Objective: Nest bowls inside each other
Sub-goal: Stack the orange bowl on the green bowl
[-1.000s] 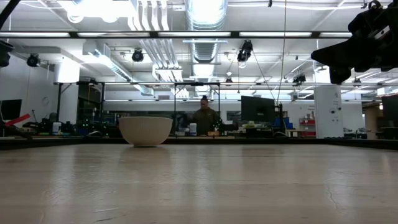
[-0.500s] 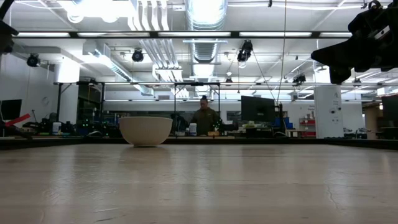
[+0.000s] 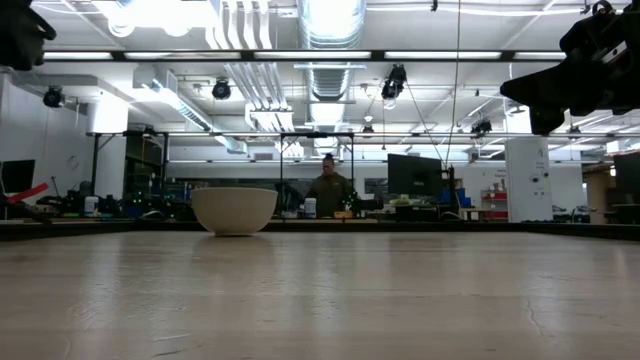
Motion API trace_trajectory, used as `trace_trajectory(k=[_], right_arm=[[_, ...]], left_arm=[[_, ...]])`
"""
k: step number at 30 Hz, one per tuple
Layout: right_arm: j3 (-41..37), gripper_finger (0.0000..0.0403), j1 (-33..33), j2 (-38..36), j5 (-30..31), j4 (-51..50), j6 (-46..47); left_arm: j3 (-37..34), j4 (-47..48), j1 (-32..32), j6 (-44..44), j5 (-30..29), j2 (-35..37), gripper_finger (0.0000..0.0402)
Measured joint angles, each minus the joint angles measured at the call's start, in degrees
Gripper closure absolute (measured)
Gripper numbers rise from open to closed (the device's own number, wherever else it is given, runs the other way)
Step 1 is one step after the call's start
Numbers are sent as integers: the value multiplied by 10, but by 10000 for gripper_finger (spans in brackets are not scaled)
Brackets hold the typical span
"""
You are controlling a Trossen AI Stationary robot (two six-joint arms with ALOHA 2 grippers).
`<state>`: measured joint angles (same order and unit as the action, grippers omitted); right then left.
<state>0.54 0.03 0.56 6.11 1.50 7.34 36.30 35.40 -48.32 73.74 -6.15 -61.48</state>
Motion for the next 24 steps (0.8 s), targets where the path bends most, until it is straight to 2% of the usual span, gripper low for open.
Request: trace_trajectory(k=[15,24], right_arm=[[0,369,0,0,0,0,0],[0,369,0,0,0,0,0]], left_arm=[[72,126,52,-45,-31,22,399],[123,183,116,-63,-47,28,399]])
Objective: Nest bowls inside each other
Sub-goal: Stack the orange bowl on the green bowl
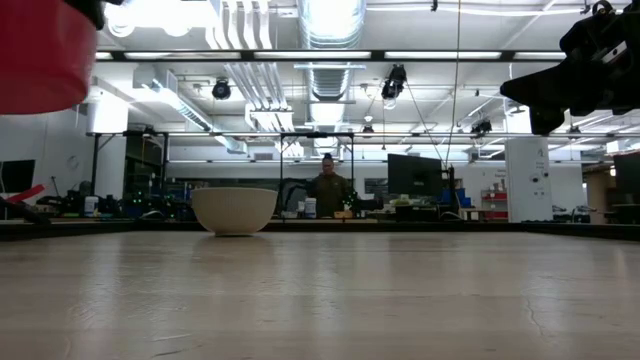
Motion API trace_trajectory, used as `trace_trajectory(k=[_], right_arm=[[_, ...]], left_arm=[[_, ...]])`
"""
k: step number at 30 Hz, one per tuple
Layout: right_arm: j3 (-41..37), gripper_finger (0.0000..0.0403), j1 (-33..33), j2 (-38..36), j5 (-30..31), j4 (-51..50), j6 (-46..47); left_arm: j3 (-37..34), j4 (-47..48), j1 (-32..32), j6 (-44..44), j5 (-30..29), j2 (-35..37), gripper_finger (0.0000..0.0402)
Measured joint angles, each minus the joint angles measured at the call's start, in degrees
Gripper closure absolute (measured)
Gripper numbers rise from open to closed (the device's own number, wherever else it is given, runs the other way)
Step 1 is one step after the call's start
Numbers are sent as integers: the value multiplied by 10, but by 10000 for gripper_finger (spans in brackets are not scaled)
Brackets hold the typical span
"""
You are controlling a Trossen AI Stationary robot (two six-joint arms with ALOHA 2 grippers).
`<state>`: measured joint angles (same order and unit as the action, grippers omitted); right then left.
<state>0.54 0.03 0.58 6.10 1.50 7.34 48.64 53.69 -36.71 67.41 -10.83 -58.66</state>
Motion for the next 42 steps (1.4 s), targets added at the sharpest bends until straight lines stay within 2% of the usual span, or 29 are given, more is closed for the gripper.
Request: trace_trajectory(k=[19,34,42], right_arm=[[0,369,0,0,0,0,0],[0,369,0,0,0,0,0],[0,369,0,0,0,0,1]], left_arm=[[73,88,160,-74,-11,12,399],[84,88,343,-93,19,11,399],[84,58,440,-103,34,11,399]])
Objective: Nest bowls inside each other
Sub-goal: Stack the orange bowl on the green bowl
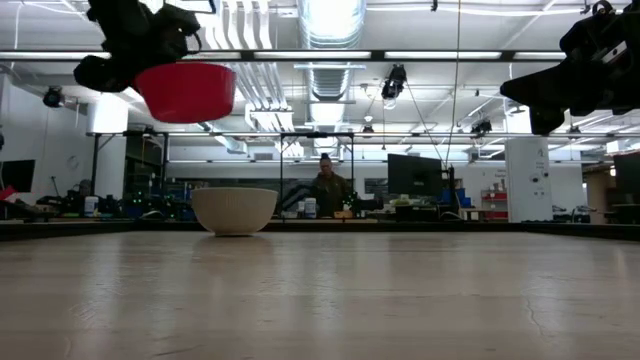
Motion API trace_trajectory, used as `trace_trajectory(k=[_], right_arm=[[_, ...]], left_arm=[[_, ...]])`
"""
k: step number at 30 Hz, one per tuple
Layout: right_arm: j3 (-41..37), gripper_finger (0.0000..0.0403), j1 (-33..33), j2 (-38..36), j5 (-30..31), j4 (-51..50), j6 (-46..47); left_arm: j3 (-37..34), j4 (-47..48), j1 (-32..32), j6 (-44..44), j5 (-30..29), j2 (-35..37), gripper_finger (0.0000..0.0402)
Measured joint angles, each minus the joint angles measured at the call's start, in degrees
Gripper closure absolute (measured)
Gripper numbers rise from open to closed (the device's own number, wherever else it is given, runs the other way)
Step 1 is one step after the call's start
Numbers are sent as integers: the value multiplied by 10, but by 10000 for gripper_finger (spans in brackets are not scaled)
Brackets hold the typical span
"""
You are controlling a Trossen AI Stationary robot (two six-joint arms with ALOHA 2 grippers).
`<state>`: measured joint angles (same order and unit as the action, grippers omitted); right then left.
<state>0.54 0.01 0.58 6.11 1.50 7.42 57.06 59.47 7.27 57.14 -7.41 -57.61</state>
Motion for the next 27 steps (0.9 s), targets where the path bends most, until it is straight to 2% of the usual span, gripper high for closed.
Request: trace_trajectory(k=[15,27], right_arm=[[0,369,0,0,0,0,0],[0,369,0,0,0,0,-1]], left_arm=[[0,-22,144,14,23,-32,394],[0,-57,217,8,53,-84,389]])
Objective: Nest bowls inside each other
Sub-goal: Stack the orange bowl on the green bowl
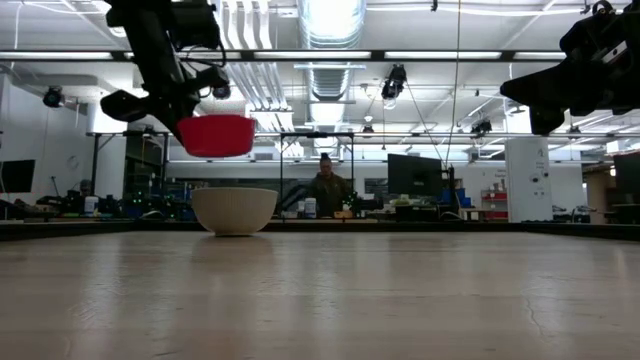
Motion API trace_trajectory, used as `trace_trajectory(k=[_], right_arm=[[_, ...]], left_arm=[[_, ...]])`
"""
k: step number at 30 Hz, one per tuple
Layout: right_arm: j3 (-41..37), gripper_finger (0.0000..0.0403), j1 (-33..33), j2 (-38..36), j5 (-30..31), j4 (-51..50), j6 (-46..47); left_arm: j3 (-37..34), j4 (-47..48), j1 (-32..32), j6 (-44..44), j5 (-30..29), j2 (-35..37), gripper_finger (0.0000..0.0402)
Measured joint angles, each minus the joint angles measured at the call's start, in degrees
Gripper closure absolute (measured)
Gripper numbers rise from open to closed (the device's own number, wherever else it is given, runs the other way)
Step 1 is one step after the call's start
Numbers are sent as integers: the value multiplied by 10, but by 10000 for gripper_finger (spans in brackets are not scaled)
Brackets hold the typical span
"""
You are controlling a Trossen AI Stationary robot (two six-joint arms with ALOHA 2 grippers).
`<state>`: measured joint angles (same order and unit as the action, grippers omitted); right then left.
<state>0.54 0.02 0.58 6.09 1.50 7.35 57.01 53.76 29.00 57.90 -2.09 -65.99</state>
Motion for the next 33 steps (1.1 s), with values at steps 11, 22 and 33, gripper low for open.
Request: trace_trajectory(k=[11,22,33], right_arm=[[0,369,0,0,0,0,0],[0,369,0,0,0,0,0],[0,369,0,0,0,0,1]], left_arm=[[0,-35,46,-8,28,-53,389],[4,-67,88,-9,31,-80,392],[4,-80,124,-18,37,-91,393]])
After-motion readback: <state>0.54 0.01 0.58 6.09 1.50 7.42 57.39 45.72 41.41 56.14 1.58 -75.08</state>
